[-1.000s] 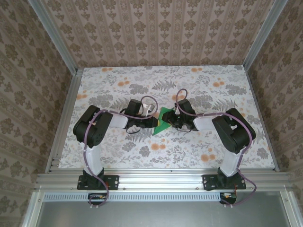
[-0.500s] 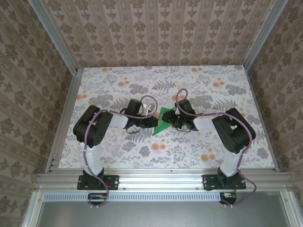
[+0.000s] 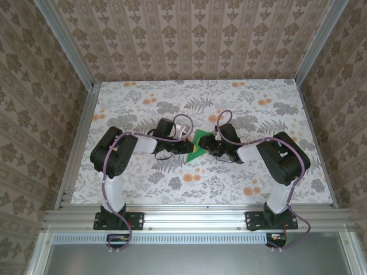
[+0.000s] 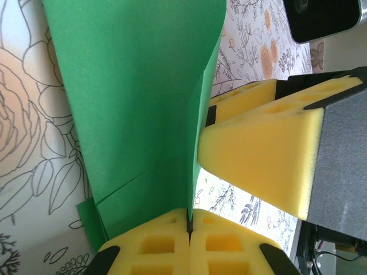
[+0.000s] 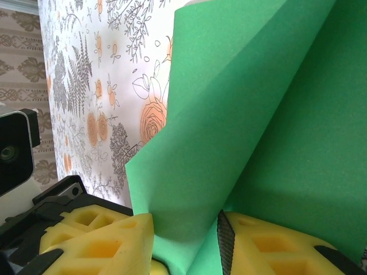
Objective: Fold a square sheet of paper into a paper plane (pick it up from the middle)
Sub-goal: Fourth fold the wing at the center of the table.
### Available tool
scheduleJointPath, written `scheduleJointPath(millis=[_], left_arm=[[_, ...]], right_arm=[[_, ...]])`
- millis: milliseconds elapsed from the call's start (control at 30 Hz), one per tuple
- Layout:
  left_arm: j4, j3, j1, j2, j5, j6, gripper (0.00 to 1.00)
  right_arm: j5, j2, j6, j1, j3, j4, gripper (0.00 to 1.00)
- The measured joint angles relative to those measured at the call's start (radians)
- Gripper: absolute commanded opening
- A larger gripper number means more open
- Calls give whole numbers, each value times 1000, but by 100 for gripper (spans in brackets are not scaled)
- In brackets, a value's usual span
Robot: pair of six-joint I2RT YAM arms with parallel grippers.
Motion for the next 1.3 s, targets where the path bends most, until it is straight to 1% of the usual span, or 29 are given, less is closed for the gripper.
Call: scheduleJointPath(millis=[367, 633, 900, 1133, 1300], left_arm=[[16, -2, 7, 30, 2, -29, 2], [79, -17, 17, 44, 27, -108, 0], [137, -37, 34, 50, 39, -181, 0], [167, -46, 40, 56, 50, -204, 0], [173, -48, 40, 57, 53, -208, 0]], right_arm=[[1, 0, -5, 0, -1, -1, 37], [10, -1, -34, 3, 42, -89, 39], [26, -13, -58, 8, 50, -120, 42], [60, -65, -87, 8, 69, -268, 42], [84, -72, -107, 8, 107, -356, 41]])
